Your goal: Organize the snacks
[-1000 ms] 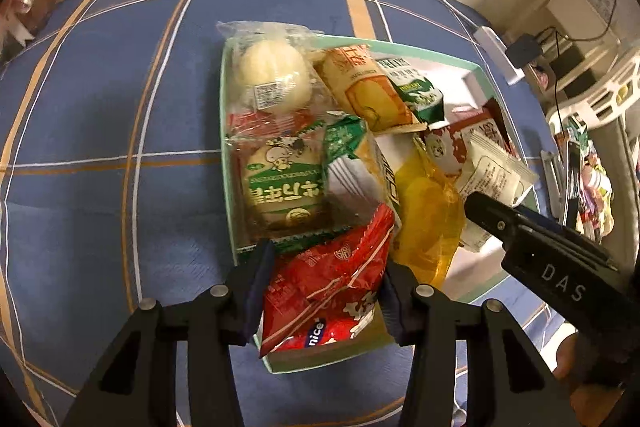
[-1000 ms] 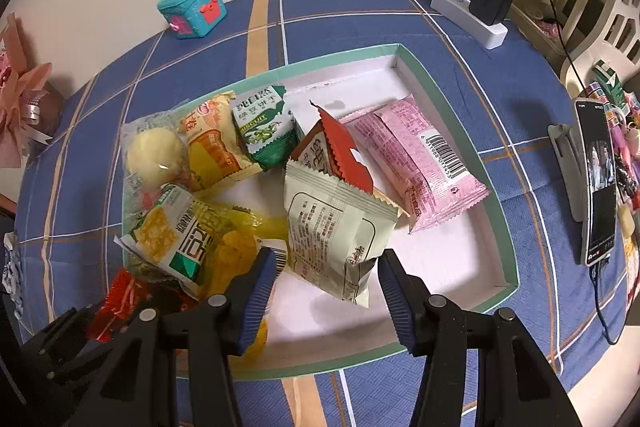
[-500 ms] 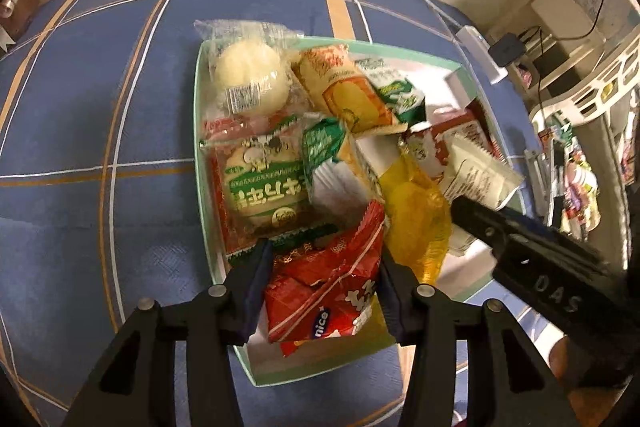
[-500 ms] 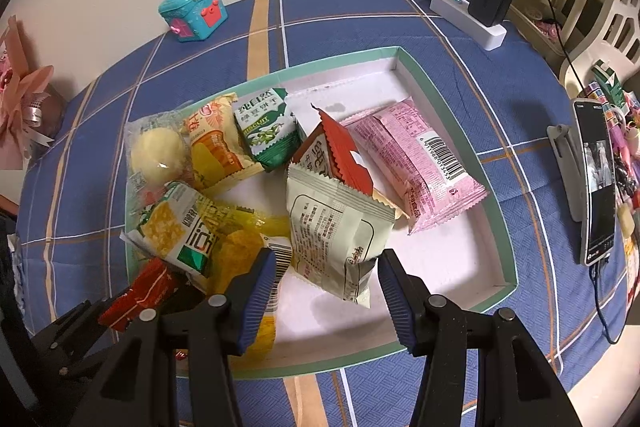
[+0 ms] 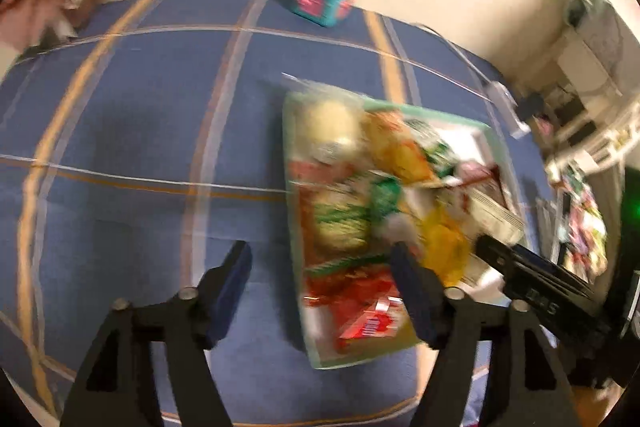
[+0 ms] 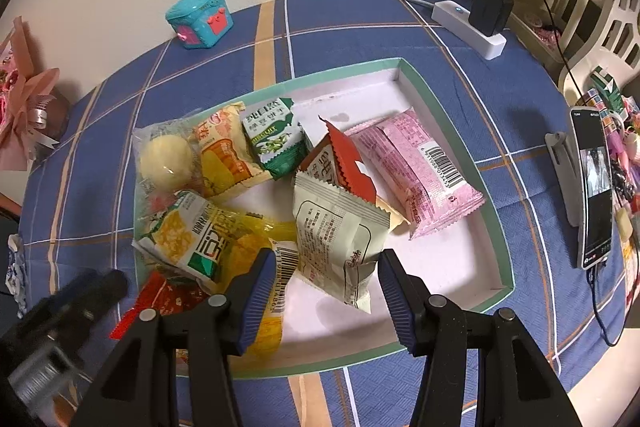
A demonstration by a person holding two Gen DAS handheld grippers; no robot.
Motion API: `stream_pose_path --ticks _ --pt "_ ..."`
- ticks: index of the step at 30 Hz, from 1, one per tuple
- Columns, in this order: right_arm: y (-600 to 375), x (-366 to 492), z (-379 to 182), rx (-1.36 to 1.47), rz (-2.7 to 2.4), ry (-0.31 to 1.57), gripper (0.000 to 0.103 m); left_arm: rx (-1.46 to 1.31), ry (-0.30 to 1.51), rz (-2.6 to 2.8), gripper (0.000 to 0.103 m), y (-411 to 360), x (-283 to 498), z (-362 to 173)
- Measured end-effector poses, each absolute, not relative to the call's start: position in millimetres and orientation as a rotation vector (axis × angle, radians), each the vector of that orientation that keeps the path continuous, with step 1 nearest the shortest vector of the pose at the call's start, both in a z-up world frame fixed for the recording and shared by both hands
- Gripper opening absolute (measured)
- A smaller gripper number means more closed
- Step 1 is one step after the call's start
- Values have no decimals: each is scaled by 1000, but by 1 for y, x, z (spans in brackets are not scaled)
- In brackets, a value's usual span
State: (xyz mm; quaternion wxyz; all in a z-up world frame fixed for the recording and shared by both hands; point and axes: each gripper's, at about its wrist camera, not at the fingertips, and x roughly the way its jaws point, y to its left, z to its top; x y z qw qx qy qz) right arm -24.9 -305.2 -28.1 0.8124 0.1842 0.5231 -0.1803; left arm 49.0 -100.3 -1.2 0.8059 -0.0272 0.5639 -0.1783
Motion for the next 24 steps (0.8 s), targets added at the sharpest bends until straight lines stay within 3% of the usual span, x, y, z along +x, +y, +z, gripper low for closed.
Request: stream_pose_path --ticks 2,7,9,11,24 --pt "-302 -25 -27 390 -369 1112 69 -54 1193 -318 74 -87 51 1" --pt "-292 -21 -26 371 -332 1105 89 -33 1191 -150 93 -58 58 -6" --pt "-287 -20 -26 362 -320 1098 102 -20 1184 -111 99 -54 59 -9" --pt "-282 -19 -24 353 -310 1086 103 -5 1178 -83 103 -49 58 -10" --pt "-248 -29 -11 292 -276 1022 103 15 1141 -46 103 -33 31 4"
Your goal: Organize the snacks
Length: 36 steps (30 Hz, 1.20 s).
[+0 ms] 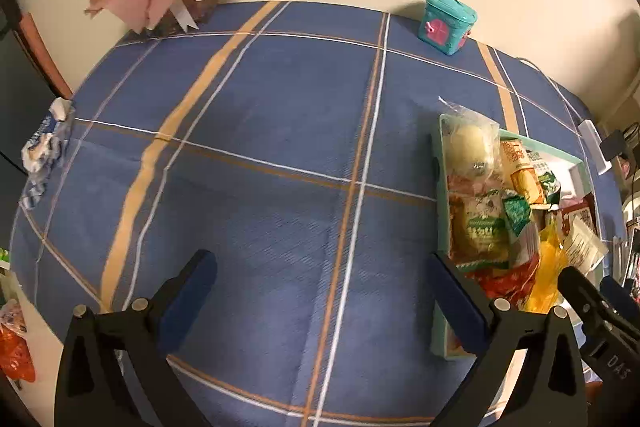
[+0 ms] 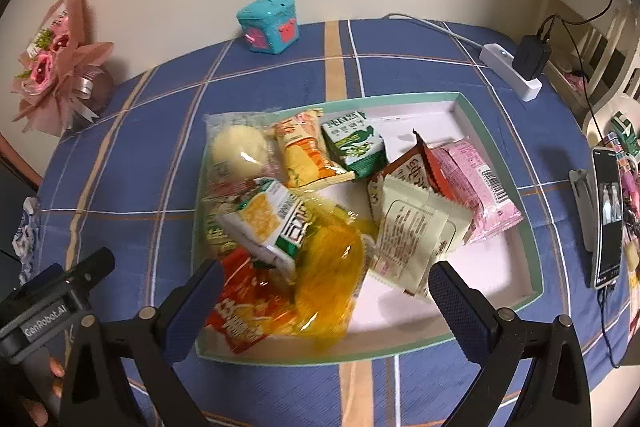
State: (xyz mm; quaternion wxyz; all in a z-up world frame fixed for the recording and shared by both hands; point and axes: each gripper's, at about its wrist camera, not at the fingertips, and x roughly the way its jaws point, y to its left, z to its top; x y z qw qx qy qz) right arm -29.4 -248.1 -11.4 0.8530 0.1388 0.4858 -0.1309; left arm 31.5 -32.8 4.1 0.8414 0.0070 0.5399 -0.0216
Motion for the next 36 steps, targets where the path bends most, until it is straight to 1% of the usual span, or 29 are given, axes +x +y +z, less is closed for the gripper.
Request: stream_pose_path --ticks 7,14,24,36 --pt "-231 -51 -6 265 -270 990 103 13 1091 -48 103 -24 8 20" --pt "-220 -71 -6 258 -266 975 103 -9 1087 -14 103 -12 -6 27" --pt "-211 -83 0 239 -265 944 103 120 1086 23 103 -13 -21 28" --pt "-211 -80 -1 233 -260 954 103 150 1098 -16 103 -17 -23 28"
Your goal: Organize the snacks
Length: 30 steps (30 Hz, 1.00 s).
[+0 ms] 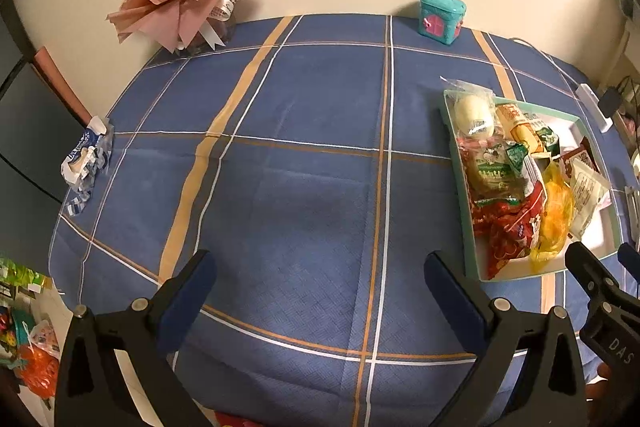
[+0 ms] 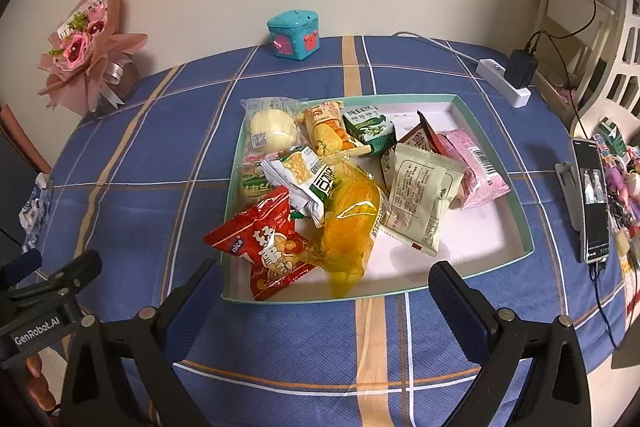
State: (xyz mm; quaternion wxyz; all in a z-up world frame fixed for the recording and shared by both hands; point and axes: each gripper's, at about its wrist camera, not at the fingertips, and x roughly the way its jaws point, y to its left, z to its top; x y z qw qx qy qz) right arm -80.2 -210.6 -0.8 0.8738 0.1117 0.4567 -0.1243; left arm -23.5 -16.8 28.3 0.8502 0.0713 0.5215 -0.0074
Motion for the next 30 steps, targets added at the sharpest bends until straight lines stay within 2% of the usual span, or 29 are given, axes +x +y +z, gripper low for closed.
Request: stream_pose_path --ticks 30 --pt "-206 -74 -6 204 -255 980 103 148 1136 -21 103 -13 -17 22"
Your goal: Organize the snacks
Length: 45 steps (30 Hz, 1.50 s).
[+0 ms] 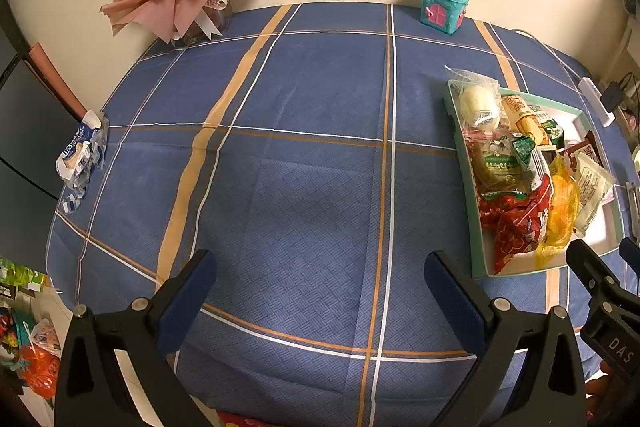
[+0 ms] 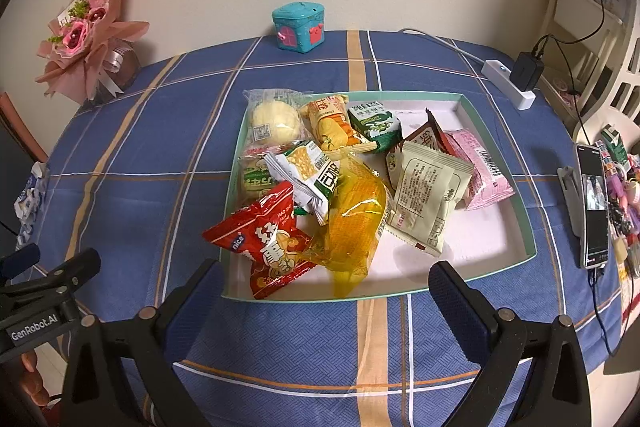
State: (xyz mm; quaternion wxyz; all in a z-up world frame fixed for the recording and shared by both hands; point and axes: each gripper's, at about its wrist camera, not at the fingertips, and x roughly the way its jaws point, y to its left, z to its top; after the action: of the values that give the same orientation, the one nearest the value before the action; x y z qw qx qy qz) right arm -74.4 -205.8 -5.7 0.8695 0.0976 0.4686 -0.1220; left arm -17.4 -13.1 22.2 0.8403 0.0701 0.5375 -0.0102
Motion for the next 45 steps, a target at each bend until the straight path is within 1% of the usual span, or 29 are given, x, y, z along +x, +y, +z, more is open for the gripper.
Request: stream_pose_path --ticks 45 --pt "-208 -75 -7 203 -258 986 103 146 1146 -19 103 -13 -17 20"
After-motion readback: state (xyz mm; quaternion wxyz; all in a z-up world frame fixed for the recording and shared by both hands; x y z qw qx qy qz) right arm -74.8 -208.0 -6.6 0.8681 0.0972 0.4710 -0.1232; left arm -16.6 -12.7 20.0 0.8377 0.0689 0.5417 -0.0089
